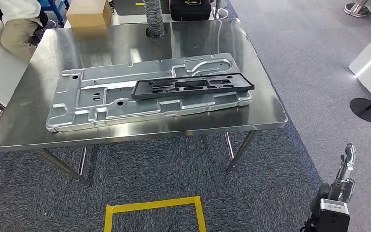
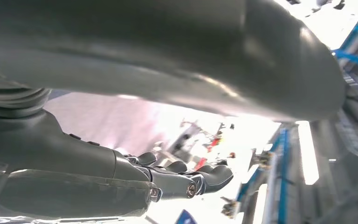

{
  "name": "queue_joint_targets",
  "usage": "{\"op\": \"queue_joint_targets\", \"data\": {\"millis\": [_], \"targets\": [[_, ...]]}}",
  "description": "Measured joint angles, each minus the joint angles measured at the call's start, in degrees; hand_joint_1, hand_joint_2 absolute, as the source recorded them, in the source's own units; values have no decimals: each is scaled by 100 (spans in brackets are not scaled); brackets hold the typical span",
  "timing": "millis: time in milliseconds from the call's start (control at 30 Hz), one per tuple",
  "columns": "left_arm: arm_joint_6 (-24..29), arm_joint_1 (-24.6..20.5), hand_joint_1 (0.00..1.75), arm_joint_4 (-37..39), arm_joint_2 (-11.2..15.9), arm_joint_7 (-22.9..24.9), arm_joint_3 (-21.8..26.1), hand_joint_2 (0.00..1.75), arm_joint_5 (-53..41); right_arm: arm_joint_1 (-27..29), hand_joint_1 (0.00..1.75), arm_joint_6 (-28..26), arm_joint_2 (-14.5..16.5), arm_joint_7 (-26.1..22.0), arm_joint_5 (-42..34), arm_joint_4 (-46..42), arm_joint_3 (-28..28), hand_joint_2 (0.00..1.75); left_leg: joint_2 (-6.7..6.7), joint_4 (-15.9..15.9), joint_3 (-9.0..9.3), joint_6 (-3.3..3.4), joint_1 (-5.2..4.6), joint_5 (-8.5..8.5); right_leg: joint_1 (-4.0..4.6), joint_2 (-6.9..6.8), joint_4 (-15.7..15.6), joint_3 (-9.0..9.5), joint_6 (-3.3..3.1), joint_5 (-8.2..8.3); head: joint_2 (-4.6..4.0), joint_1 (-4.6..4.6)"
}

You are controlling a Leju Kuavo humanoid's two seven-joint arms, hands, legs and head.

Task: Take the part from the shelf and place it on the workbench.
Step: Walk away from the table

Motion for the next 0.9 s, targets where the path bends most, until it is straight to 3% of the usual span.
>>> {"op": "queue_joint_targets", "data": {"millis": [67,133,233,300,367,400,433,467,533,600,633,667,733,767,800,867,900], "targets": [[-11,2,0,-3,-10,-14,22,0,-48,-33,0,53,110,20,196,299,-185,0,-1,88,-132,-59,5,62,-13,3,-872,641,-7,88,0,3],[-27,0,0,-6,-16,-32,36,0,-99,-100,0,99,226,31,438,792,-444,0,-4,139,-188,-130,1,128,16,10,-1433,991,-72,-26,-1,0],[-49,23,0,-7,-27,-65,66,0,-174,-293,0,41,316,20,757,1817,-867,0,-10,155,-247,-242,21,176,41,5,-1516,922,-226,65,-1,0],[-66,38,0,-7,-42,-101,93,0,-250,-520,0,-66,312,21,977,2825,-1162,0,-15,475,-385,-284,41,-205,34,-6,-1545,785,-317,210,-2,-30],[-83,35,0,-7,-54,-125,133,0,-323,-687,0,-184,263,41,1124,3965,-1487,0,-17,1199,-575,-309,45,-797,59,-28,-1538,616,-351,340,-2,-62],[-89,35,0,-7,-57,-130,152,0,-351,-740,0,-250,230,100,1169,4529,-1646,0,-16,1549,-627,-319,45,-959,73,-44,-1529,530,-354,400,-2,-69],[-90,40,0,-7,-59,-130,167,0,-374,-790,0,-309,203,216,1210,5078,-1794,0,-16,1774,-610,-322,45,-983,86,-59,-1514,445,-355,458,-2,-69],[-88,44,0,-7,-62,-129,178,0,-400,-831,0,-355,183,407,1270,5586,-1924,0,-17,1794,-494,-314,44,-875,97,-69,-1494,362,-353,508,-1,-70],[-83,40,0,-7,-66,-127,201,0,-444,-896,0,-397,159,955,1479,6450,-2092,0,-23,1220,40,-255,31,-579,115,-75,-1441,214,-344,597,-2,-70],[-80,13,0,-14,-64,-127,226,0,-476,-944,0,-396,149,1391,1684,7063,-2138,0,-27,325,657,-161,-5,-594,135,-68,-1392,117,-310,684,-1,-68],[-80,0,0,-18,-65,-128,240,0,-484,-972,0,-393,147,1504,1745,7295,-2144,0,-27,39,822,-122,-28,-660,129,-63,-1384,94,-282,730,-1,-69],[-80,-9,0,-22,-66,-130,257,0,-487,-999,0,-377,146,1597,1796,7495,-2153,0,-24,-105,879,-89,-47,-701,120,-59,-1391,82,-246,781,0,-75],[-88,-16,0,-22,-75,-135,293,0,-503,-1041,0,-283,133,1863,1925,7816,-2165,0,-11,-154,812,-24,-48,-591,97,-48,-1402,55,-174,829,-1,-86],[-100,-19,0,-22,-79,-141,306,0,-523,-1056,0,-197,120,2055,2001,7947,-2167,0,1,-173,758,20,-36,-508,89,-38,-1326,14,-147,707,-1,-84],[-117,-20,0,-22,-83,-150,313,0,-546,-1067,0,-104,106,2252,2069,8057,-2166,0,11,-194,687,52,-22,-420,82,-27,-1148,-49,-121,475,-1,-73],[-163,-15,0,-23,-86,-172,316,0,-600,-1087,0,65,88,2550,2162,8237,-2166,0,20,-189,500,86,-16,-269,56,-15,-477,-221,-74,-167,-2,-56],[-181,-13,0,-24,-86,-179,316,0,-621,-1094,0,132,85,2628,2187,8305,-2166,0,23,-175,399,80,-16,-199,46,-14,-106,-282,-47,-364,-1,-54]]}}
